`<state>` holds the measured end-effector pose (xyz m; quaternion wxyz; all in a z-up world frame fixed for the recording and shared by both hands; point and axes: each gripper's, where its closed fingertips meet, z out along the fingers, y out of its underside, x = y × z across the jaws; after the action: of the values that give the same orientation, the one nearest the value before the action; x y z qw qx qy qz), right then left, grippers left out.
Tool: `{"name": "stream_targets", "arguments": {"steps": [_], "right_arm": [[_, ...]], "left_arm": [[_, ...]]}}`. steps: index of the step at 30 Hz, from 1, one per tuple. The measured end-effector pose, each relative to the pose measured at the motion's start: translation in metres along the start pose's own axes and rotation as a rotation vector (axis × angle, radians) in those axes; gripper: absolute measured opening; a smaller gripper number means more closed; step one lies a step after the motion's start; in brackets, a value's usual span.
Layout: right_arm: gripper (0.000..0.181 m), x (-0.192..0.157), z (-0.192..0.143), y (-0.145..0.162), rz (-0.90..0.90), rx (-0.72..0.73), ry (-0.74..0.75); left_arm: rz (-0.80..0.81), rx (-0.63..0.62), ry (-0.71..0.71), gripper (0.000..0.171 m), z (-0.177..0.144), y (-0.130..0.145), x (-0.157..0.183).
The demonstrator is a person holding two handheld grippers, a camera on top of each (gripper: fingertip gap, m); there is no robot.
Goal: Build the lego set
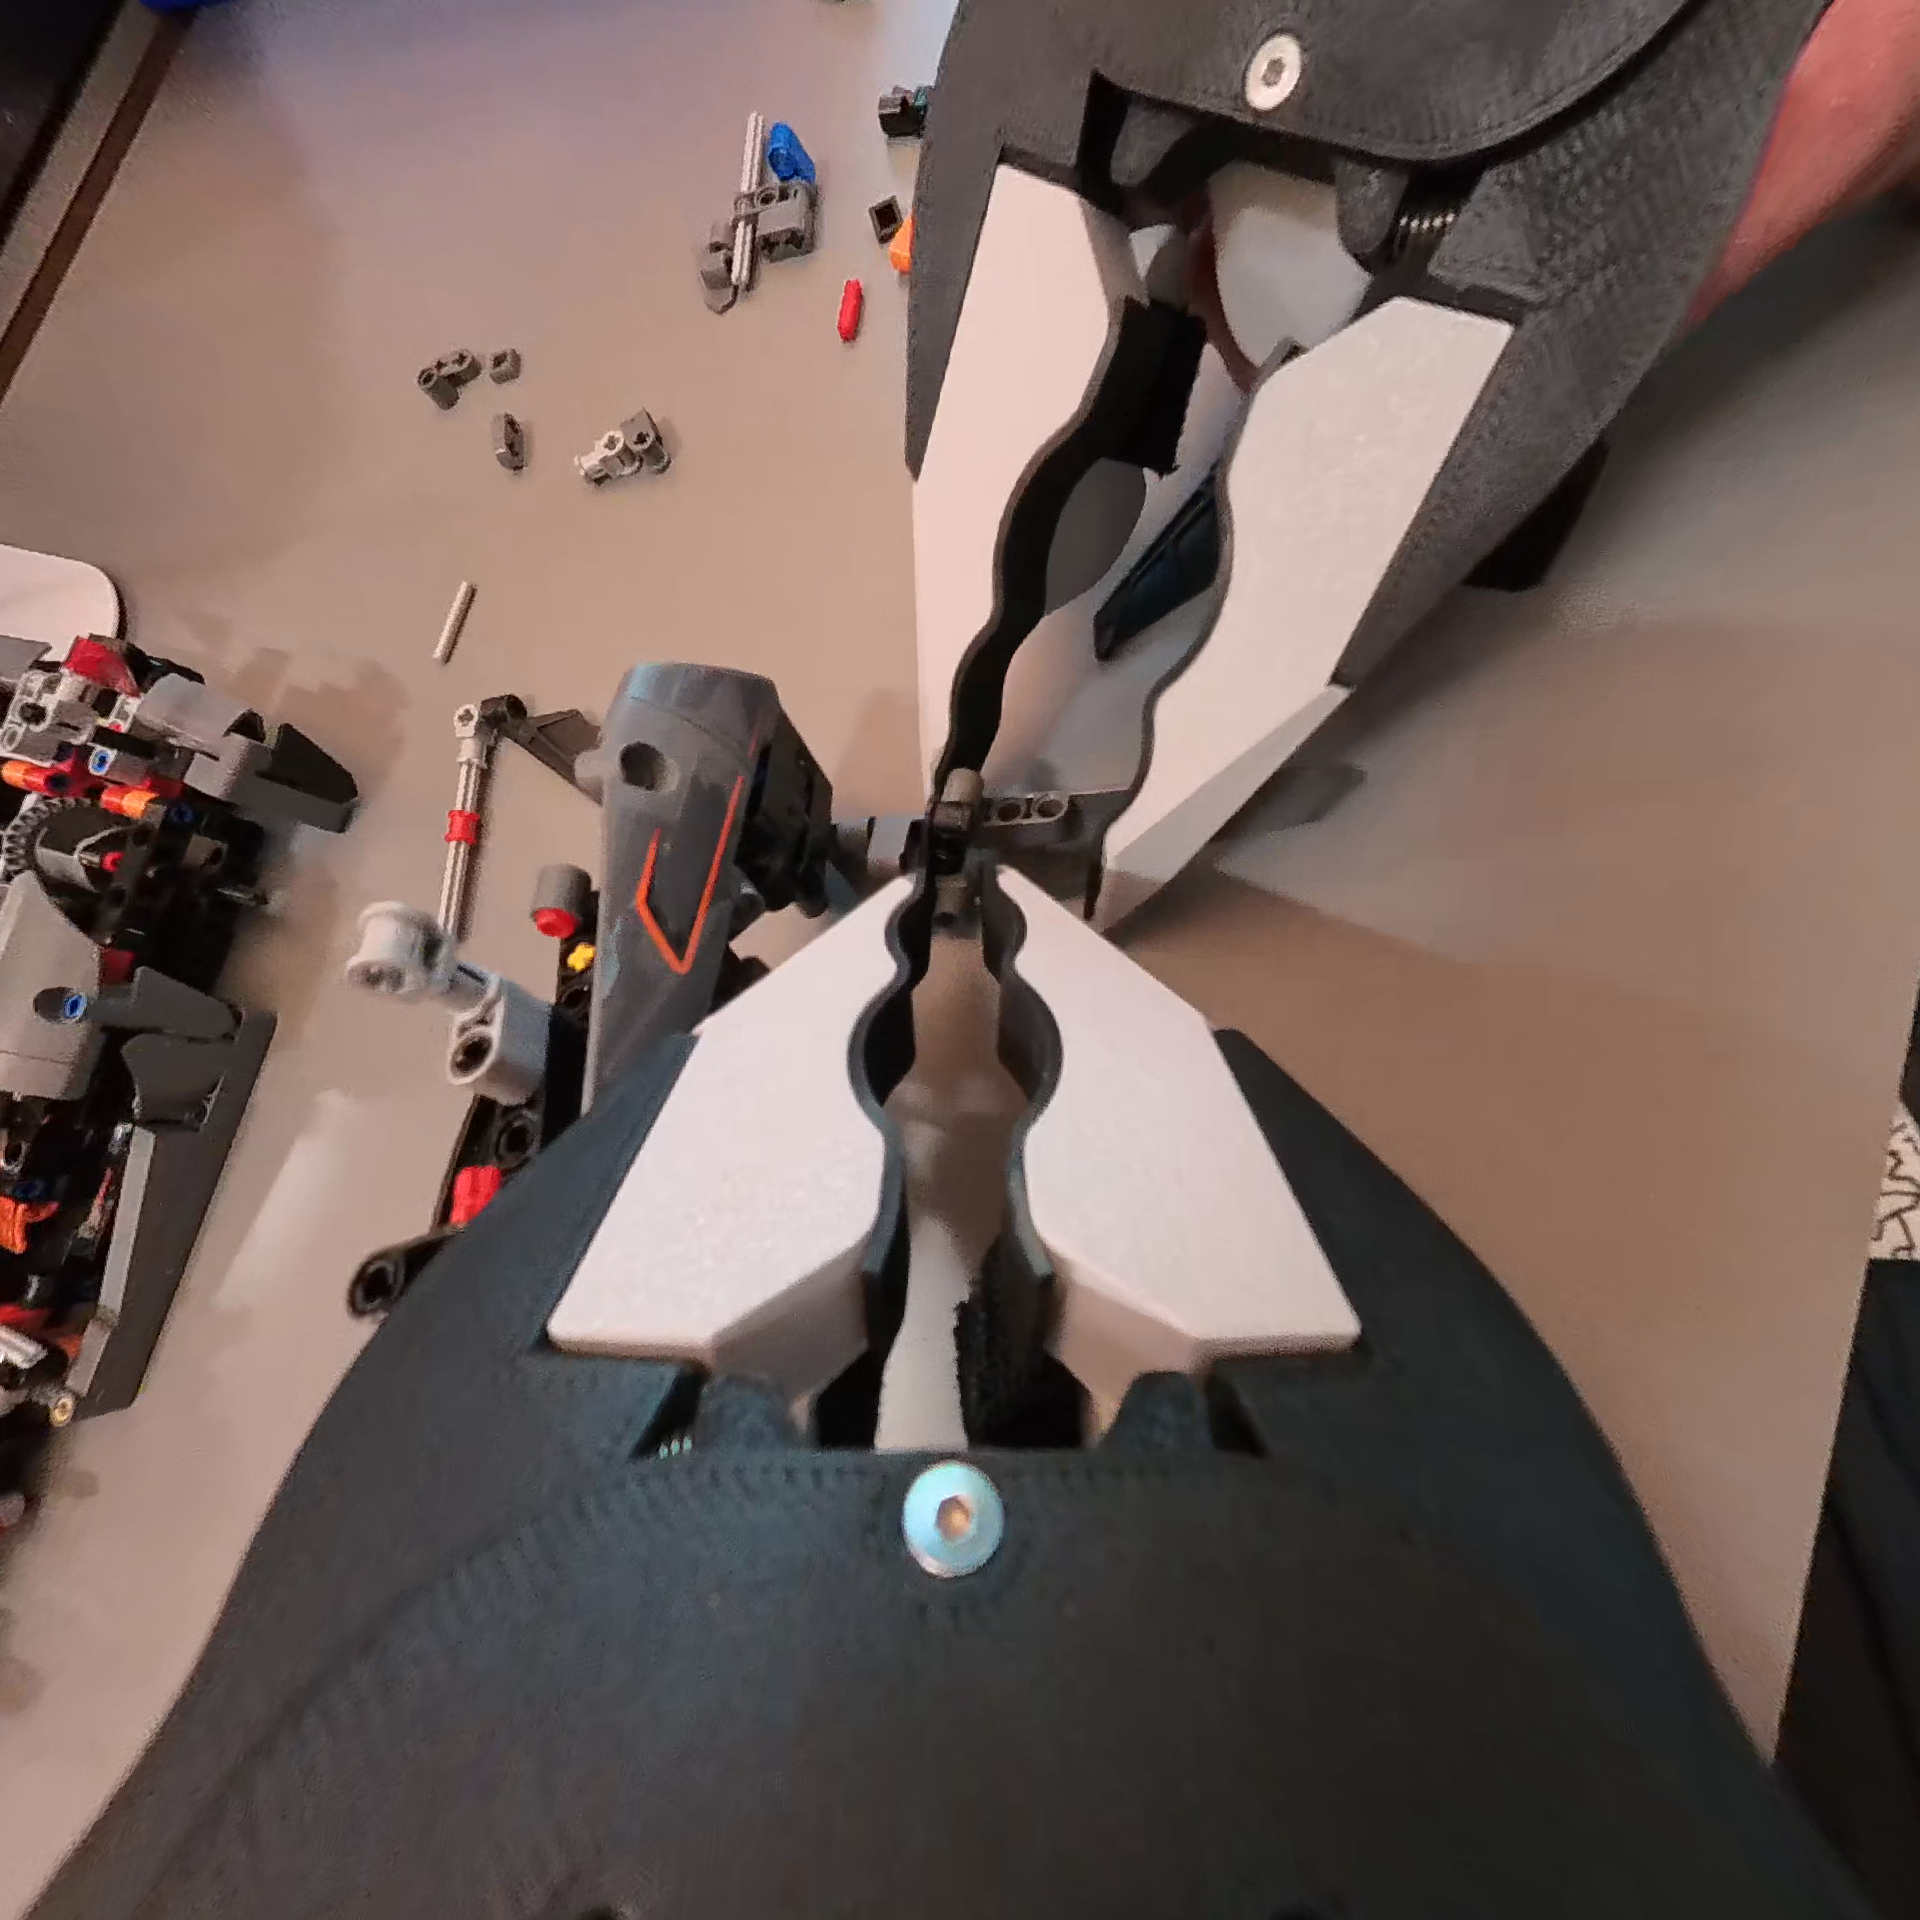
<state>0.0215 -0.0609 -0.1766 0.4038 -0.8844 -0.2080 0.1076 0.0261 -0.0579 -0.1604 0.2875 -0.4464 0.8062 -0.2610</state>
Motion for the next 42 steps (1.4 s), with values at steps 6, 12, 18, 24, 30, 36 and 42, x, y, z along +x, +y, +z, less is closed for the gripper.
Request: {"name": "stream_targets", "arguments": {"steps": [6, 12, 18, 24, 30, 36, 42], "right_arm": [[0.034, 0.001, 0.001, 0.000, -0.006, -0.005, 0.007], [0.036, 0.002, 0.002, 0.001, -0.020, -0.011, 0.023], [0.038, 0.006, -0.001, -0.004, 0.001, 0.020, 0.027], [0.038, 0.005, 0.004, 0.000, -0.040, -0.017, 0.037], [0.034, 0.006, 0.003, -0.001, -0.020, -0.006, 0.028], [0.034, 0.005, 0.004, 0.000, -0.034, -0.014, 0.032], [0.036, 0.006, 0.003, 0.002, -0.033, -0.021, 0.040]], "left_arm": [[0.022, -0.007, -0.008, 0.002, 0.001, 0.000, -0.001], [0.060, -0.036, -0.012, 0.001, 0.003, -0.001, -0.003], [0.080, -0.034, -0.005, 0.000, 0.003, 0.000, -0.003], [0.102, -0.059, 0.001, 0.000, 0.010, 0.003, -0.002], [0.047, -0.027, -0.004, 0.000, -0.002, 0.002, -0.003], [0.045, -0.018, -0.067, 0.006, -0.001, -0.002, -0.006], [0.021, -0.012, -0.072, 0.008, 0.008, -0.007, -0.006]]}}
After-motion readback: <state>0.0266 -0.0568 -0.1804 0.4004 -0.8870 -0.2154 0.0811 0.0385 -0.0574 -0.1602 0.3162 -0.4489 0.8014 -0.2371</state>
